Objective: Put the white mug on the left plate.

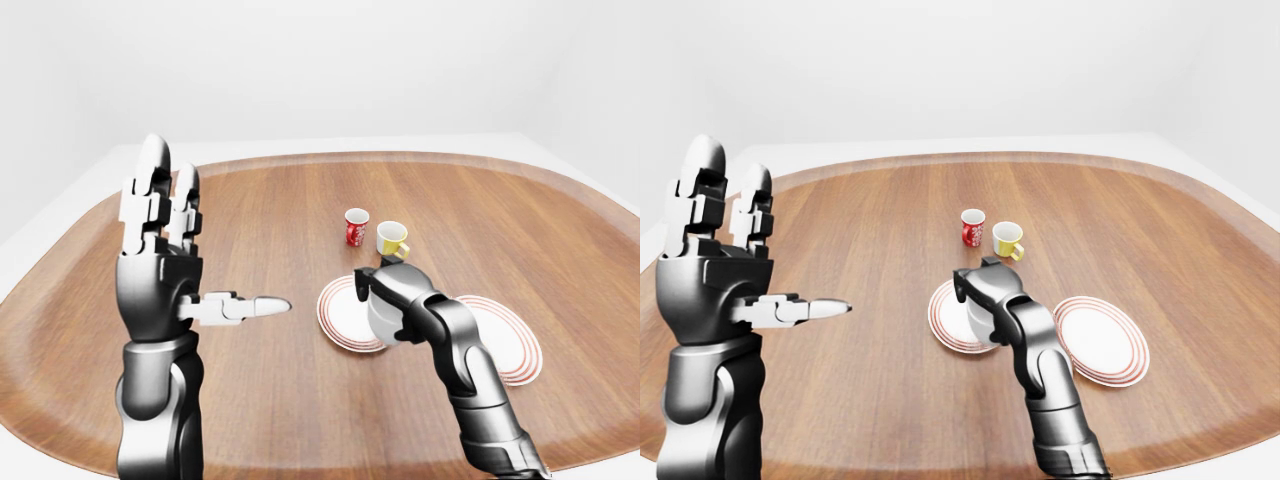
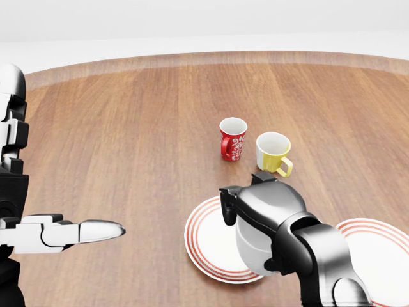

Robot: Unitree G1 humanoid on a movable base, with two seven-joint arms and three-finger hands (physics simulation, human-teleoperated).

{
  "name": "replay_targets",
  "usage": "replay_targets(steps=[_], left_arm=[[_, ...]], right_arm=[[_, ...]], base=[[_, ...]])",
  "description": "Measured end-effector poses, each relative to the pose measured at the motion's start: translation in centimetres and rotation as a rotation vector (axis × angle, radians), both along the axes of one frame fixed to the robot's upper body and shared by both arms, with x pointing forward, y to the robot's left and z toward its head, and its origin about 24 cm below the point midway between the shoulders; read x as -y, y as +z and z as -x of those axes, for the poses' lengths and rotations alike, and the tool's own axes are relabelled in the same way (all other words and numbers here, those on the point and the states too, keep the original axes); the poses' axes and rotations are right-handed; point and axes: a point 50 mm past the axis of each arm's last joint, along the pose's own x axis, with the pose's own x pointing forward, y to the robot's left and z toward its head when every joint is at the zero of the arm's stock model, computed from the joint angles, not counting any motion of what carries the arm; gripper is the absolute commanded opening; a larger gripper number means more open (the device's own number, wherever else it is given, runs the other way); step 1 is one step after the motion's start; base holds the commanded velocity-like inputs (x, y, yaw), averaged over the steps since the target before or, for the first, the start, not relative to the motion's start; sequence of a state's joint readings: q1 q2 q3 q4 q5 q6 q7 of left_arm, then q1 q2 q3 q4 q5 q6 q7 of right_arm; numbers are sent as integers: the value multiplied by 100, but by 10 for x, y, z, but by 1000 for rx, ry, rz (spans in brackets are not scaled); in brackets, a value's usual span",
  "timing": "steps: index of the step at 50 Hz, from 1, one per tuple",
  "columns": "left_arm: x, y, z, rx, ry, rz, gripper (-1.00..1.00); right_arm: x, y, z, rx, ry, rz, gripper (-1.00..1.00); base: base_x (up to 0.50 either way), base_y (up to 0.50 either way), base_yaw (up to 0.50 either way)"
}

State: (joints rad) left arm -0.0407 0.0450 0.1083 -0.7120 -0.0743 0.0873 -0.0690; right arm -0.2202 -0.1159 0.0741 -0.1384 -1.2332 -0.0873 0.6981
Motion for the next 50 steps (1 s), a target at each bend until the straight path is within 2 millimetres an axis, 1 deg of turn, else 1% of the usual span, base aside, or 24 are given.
replay_targets(steps=[9, 12, 25, 29, 35, 50], left_arm=[[-1, 1, 0, 7, 2, 1, 94], [-1, 2, 0, 9, 3, 1, 94], [-1, 2, 0, 8, 3, 1, 94], [-1, 1, 0, 7, 3, 1, 94], [-1, 1, -1, 6, 3, 2, 94], [0, 0, -1, -3, 1, 3, 94]], right_arm=[[-5, -6, -36, -49, -2, 30, -100], [-9, -11, -44, -81, 12, 30, -100], [-19, -29, -84, -97, -23, 31, -100], [-23, -32, -94, -92, -38, 28, -100], [-26, -34, -101, -86, -54, 22, -100], [-31, -39, -105, -57, -80, 16, -100]], base=[[0, 0, 0], [0, 0, 0], [0, 0, 0], [0, 0, 0], [0, 0, 0], [0, 0, 0]])
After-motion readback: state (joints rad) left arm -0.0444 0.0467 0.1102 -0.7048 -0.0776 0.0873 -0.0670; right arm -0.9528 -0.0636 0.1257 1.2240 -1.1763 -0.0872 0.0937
